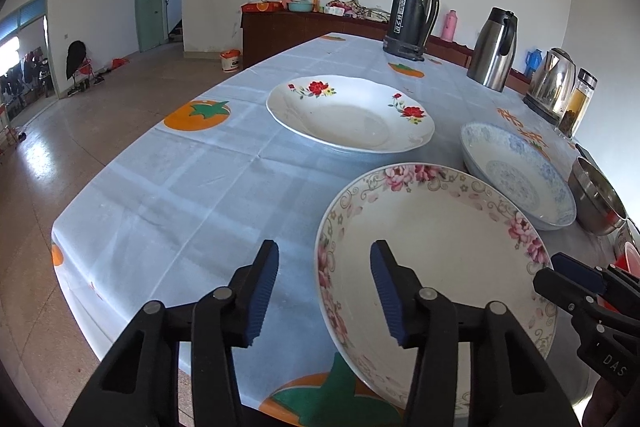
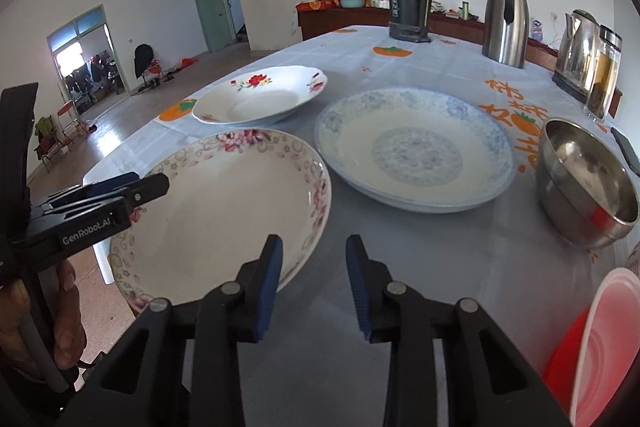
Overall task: Organize plates and bowls
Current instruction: 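Grasp the rim of the pink-floral white plate with the left tool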
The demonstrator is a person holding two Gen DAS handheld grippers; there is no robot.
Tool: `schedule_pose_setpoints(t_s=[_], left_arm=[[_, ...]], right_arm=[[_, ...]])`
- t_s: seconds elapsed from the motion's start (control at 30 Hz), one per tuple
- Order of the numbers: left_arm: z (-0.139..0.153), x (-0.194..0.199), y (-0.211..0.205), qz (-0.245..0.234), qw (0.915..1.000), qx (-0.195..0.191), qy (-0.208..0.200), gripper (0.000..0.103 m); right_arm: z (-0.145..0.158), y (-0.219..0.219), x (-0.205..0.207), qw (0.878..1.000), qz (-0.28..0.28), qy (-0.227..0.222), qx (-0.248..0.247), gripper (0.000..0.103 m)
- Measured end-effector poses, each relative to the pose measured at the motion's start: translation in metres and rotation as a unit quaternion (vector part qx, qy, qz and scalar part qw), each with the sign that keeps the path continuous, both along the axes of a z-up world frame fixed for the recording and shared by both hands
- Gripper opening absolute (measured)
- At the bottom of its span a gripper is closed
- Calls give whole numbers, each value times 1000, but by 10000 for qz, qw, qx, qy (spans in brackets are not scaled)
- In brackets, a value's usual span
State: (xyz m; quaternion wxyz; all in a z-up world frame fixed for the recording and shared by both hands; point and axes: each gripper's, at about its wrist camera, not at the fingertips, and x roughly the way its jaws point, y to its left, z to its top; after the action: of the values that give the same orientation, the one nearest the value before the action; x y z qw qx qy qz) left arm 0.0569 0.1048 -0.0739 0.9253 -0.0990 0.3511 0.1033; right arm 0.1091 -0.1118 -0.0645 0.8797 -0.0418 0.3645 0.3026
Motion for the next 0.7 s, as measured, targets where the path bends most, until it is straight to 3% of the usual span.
schedule_pose_setpoints(t_s=[0.13, 0.3, 0.47, 0.7], left_arm=[[-5, 4, -4, -109, 9999, -68, 101, 31], [-7, 6, -7, -58, 9999, 76, 117, 23], [-8, 4, -12, 38, 9995, 317, 47, 22], [-6, 6, -9, 96, 9997, 216, 65, 21]], right_arm=[[-1, 5, 0, 9999, 115, 23, -8, 23], [-3, 8, 0, 9999, 118, -68, -54, 23], [-4, 10, -2, 9996, 97, -218, -116, 23], [-2, 8, -1, 9999, 51, -124, -72, 22]])
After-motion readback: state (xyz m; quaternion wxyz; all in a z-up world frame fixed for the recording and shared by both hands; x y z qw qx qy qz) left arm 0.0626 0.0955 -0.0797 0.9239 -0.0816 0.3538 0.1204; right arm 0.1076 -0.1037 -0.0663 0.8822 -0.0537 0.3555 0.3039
